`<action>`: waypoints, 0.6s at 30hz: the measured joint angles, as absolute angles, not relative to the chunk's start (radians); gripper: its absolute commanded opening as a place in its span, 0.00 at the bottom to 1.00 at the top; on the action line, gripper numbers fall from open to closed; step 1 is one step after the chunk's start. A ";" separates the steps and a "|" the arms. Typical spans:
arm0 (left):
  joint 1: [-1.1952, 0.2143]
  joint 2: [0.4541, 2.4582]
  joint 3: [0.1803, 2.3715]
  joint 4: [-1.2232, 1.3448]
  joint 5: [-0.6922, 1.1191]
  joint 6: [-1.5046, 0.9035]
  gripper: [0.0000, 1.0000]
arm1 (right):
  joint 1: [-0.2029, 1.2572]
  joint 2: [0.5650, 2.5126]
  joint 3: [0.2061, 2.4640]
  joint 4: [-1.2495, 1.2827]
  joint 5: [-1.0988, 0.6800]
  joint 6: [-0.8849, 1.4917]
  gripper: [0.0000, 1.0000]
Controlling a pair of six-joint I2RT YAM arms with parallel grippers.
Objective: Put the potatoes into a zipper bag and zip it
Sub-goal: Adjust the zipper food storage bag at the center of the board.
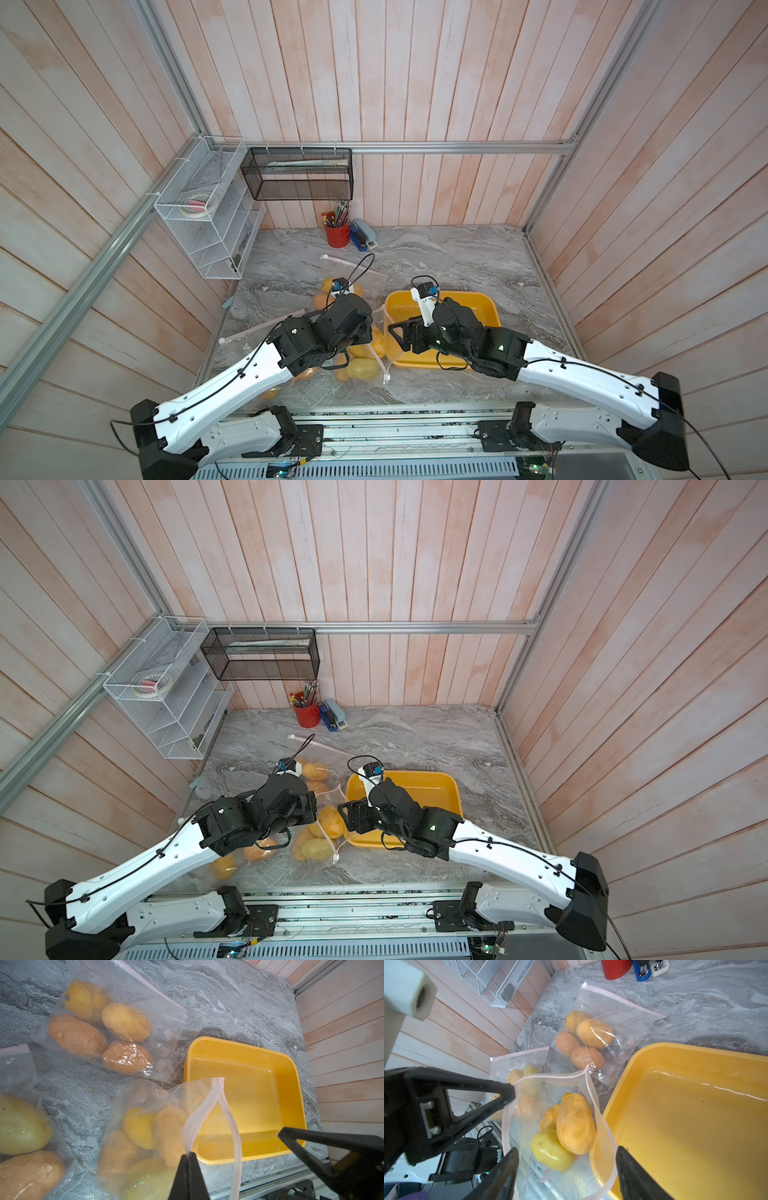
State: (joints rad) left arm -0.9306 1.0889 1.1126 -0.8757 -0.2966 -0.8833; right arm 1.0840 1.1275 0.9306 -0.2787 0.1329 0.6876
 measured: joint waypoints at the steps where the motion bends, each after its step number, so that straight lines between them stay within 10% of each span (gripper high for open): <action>1: -0.931 1.088 1.113 -0.876 -0.297 -0.883 0.00 | 1.083 1.129 0.922 -0.282 0.139 0.694 0.64; 18: -0.931 1.078 1.112 -0.877 -0.297 -0.884 0.00 | 1.049 1.324 0.869 -0.281 0.107 0.727 0.00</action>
